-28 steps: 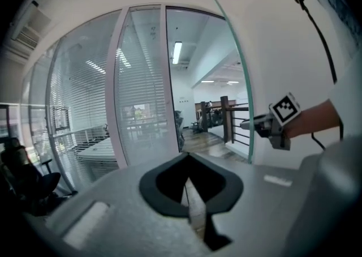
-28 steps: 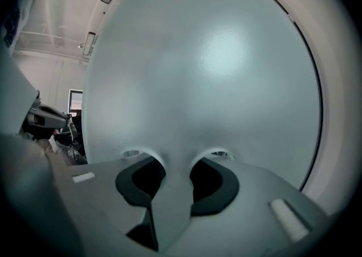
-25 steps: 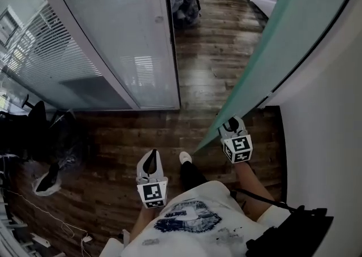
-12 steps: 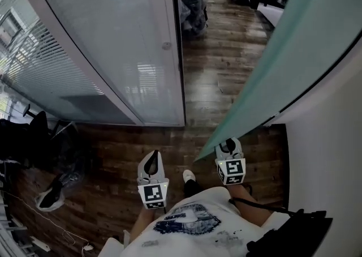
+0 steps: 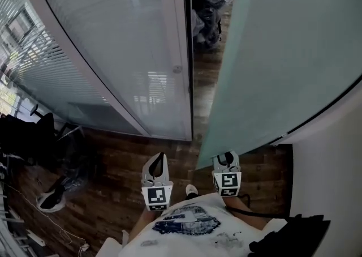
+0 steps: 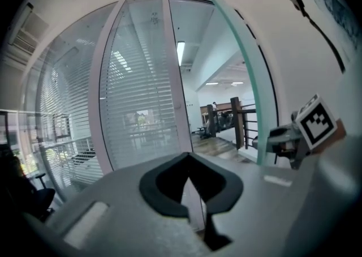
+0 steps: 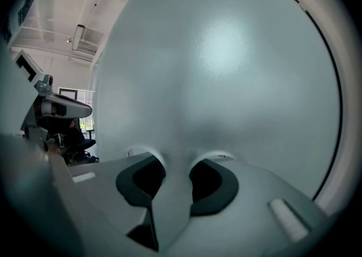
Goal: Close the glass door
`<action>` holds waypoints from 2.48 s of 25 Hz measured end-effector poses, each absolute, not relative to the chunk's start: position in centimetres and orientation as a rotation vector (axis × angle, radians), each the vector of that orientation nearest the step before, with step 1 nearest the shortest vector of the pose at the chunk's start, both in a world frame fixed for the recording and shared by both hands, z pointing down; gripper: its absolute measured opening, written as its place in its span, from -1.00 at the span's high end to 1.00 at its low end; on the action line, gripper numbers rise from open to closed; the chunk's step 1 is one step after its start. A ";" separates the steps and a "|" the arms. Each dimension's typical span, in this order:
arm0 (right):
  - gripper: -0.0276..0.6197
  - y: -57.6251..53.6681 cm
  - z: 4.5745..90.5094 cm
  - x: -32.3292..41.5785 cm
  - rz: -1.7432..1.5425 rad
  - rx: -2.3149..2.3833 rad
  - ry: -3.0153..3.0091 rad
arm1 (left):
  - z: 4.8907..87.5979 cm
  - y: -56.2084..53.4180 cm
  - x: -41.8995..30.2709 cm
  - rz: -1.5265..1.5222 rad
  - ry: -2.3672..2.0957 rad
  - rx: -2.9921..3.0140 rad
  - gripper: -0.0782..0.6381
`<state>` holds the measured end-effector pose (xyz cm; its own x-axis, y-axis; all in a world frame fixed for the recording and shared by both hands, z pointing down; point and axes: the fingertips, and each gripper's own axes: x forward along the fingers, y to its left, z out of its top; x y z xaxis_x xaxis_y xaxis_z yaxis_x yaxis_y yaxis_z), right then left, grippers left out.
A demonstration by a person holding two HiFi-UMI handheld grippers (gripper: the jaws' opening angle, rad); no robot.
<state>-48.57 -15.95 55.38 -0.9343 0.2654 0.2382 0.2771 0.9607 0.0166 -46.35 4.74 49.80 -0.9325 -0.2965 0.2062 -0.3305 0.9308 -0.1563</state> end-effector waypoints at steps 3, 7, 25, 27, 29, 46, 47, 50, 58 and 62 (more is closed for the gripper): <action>0.56 -15.7 55.0 -48.7 -0.070 -0.378 -2.898 | 49.3 5.2 -46.1 0.296 -2.925 0.458 0.78; 0.56 -16.1 55.8 -52.2 -0.064 -0.388 -2.880 | 50.6 5.1 -48.6 0.307 -2.902 0.414 0.78; 0.56 -15.8 55.6 -56.9 -0.060 -0.344 -2.885 | 51.1 4.3 -56.2 0.294 -2.895 0.544 0.78; 0.56 -15.8 55.5 -57.5 -0.062 -0.328 -2.887 | 51.2 4.2 -57.1 0.294 -2.887 0.565 0.78; 0.56 -15.7 55.6 -58.1 -0.065 -0.315 -2.888 | 51.2 4.3 -58.1 0.294 -2.879 0.583 0.78; 0.56 -15.6 55.8 -64.5 -0.033 -0.230 -2.890 | 50.8 4.5 -64.9 0.312 -2.836 0.746 0.78; 0.56 -15.7 55.9 -64.8 -0.031 -0.224 -2.890 | 50.9 4.5 -65.1 0.313 -2.833 0.754 0.78; 0.56 -16.0 56.1 -65.6 -0.032 -0.200 -2.892 | 51.1 4.7 -65.8 0.313 -2.825 0.774 0.78; 0.56 -16.2 56.2 -68.1 -0.028 -0.156 -2.897 | 51.3 5.3 -67.3 0.303 -2.811 0.826 0.78; 0.56 -16.7 56.3 -69.3 -0.025 -0.146 -2.890 | 51.9 5.0 -67.9 0.293 -2.790 0.861 0.78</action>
